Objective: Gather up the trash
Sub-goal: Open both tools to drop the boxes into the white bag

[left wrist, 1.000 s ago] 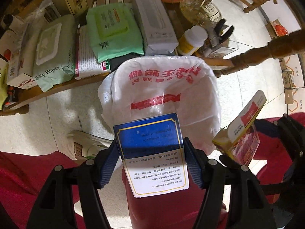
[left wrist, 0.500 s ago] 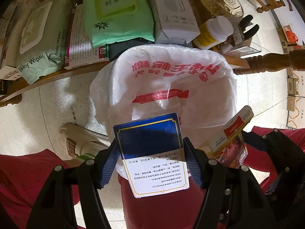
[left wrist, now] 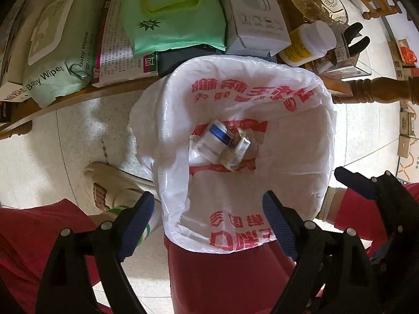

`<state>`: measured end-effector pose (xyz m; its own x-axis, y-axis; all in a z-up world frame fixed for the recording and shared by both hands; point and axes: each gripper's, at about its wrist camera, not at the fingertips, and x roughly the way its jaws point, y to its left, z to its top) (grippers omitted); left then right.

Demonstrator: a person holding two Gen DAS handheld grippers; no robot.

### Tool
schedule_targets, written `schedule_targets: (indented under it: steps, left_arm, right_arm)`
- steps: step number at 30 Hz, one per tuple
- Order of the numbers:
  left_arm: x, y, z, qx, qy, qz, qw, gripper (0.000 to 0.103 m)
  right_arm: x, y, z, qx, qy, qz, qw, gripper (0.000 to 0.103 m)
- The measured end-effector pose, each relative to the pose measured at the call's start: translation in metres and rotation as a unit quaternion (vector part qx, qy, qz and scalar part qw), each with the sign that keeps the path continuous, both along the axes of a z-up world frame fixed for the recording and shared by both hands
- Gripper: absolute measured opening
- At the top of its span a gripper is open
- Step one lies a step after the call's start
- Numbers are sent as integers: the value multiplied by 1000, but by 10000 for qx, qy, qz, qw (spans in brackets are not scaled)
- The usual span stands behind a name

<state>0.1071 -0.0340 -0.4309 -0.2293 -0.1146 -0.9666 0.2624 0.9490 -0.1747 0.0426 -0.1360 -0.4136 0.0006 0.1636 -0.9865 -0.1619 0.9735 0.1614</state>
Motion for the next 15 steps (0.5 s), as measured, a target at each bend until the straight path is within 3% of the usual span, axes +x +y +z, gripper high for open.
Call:
schedule_targets:
  steps: [10, 15]
  left_arm:
    - [-7, 0, 8, 95, -157, -113, 9998, 83]
    - [-18, 5, 27, 205, -321, -238, 9990, 83]
  right_arm:
    - [-1, 4, 10, 20, -132, 4, 9999, 77]
    - [-9, 0, 26, 87, -219, -26, 9997, 77]
